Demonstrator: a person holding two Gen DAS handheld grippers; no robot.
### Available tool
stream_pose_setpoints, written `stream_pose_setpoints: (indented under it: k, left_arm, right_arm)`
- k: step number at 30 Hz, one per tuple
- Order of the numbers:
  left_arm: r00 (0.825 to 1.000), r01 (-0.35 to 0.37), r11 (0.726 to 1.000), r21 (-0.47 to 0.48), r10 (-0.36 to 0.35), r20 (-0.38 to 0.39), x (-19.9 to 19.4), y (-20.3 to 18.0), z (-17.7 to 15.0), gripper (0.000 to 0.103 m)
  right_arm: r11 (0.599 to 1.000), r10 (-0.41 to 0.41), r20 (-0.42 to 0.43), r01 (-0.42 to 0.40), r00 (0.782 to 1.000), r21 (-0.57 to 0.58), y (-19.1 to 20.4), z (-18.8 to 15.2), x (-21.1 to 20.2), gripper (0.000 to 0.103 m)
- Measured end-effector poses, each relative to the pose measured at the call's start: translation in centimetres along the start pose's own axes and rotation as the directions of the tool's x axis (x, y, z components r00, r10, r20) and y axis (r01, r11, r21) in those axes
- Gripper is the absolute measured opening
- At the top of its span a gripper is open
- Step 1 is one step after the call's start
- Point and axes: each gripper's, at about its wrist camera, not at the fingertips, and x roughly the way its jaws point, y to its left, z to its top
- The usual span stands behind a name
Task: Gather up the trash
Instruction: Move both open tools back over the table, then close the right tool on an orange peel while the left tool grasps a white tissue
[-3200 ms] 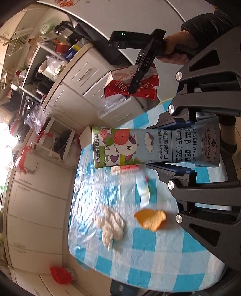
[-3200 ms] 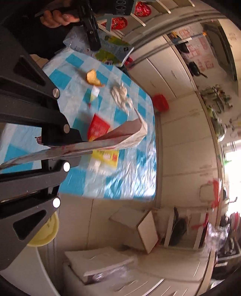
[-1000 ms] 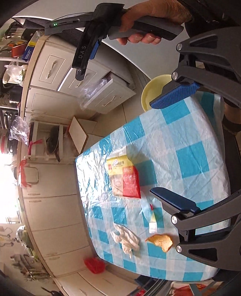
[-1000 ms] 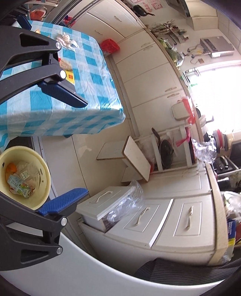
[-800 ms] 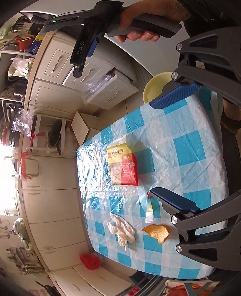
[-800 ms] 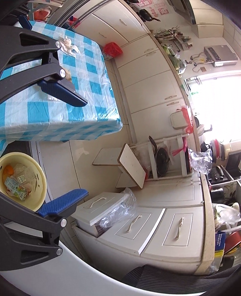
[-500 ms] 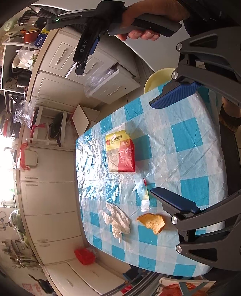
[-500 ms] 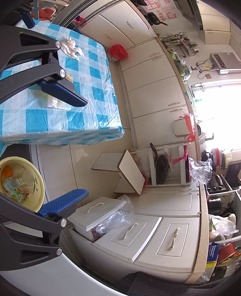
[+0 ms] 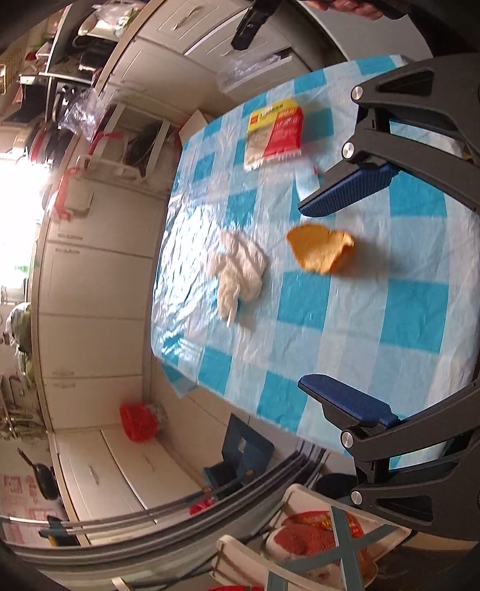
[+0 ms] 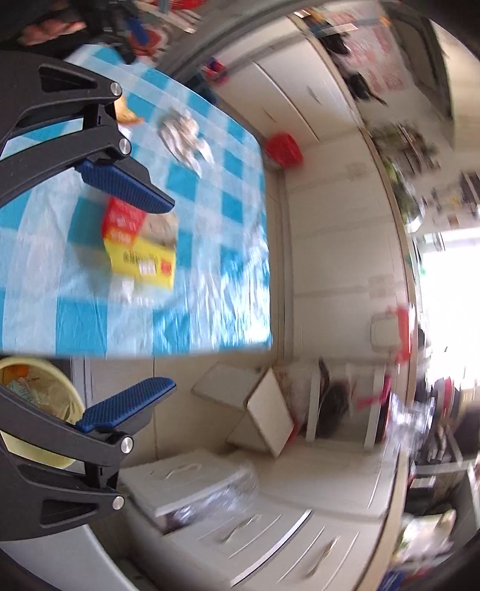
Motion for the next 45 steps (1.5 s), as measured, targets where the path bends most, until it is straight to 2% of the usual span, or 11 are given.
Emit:
stream_pose_setpoints:
  k: [8, 14, 19, 21, 25, 29, 34, 36, 39, 42, 45]
  left_arm:
    - [0.999, -0.042, 0.994, -0.103, 0.043, 0.008, 1.4, 5.9, 1.7, 0.083]
    - [0.999, -0.025, 1.000, -0.001, 0.025, 0.021, 3.2, 5.2, 3.0, 0.083]
    - [1.000, 0.016, 0.997, 0.075, -0.017, 0.017, 5.1, 4.4, 4.4, 0.083]
    - [0.999, 0.035, 0.992, 0.119, -0.037, 0.008, 6.4, 3.5, 5.1, 0.083]
    - [0.998, 0.070, 0.980, 0.189, -0.068, -0.015, 9.0, 1.8, 6.1, 0.083]
    - [0.996, 0.092, 0.963, 0.252, -0.084, -0.043, 11.5, 0.1, 6.5, 0.083]
    - [0.994, 0.105, 0.953, 0.286, -0.088, -0.071, 13.9, -1.0, 6.6, 0.082]
    - [0.993, 0.109, 0.951, 0.288, -0.090, -0.079, 14.6, -1.2, 6.7, 0.079]
    - [0.990, 0.118, 0.952, 0.283, -0.092, -0.104, 15.6, -1.3, 6.7, 0.065]
    - [0.986, 0.137, 0.954, 0.267, -0.105, -0.130, 16.5, -1.3, 6.6, 0.044]
    - [0.982, 0.161, 0.962, 0.220, -0.134, -0.134, 16.5, -0.8, 6.7, 0.035]
  right_arm:
    - [0.945, 0.224, -0.160, -0.255, 0.961, -0.204, 11.9, -2.2, 5.7, 0.087]
    - [0.896, 0.285, -0.218, -0.340, 0.933, -0.285, 18.1, -4.3, 8.1, 0.082]
    - [0.897, 0.283, -0.263, -0.351, 0.922, -0.268, 19.4, -4.7, 10.4, 0.080]
    - [0.897, 0.297, -0.292, -0.370, 0.909, -0.240, 19.2, -4.9, 11.3, 0.072]
    - [0.888, 0.323, -0.343, -0.408, 0.882, -0.212, 19.4, -5.4, 12.3, 0.040]
    - [0.874, 0.340, -0.363, -0.434, 0.867, -0.219, 19.6, -5.6, 12.2, 0.016]
    - [0.860, 0.372, -0.376, -0.468, 0.848, -0.205, 19.2, -5.7, 11.6, 0.009]
    - [0.856, 0.376, -0.381, -0.474, 0.844, -0.205, 18.9, -5.7, 11.3, 0.009]
    - [0.852, 0.378, -0.388, -0.480, 0.841, -0.211, 18.6, -5.9, 10.7, 0.009]
    - [0.852, 0.373, -0.392, -0.478, 0.841, -0.215, 18.2, -6.2, 10.3, 0.009]
    - [0.855, 0.369, -0.395, -0.474, 0.841, -0.211, 17.9, -6.3, 10.4, 0.009]
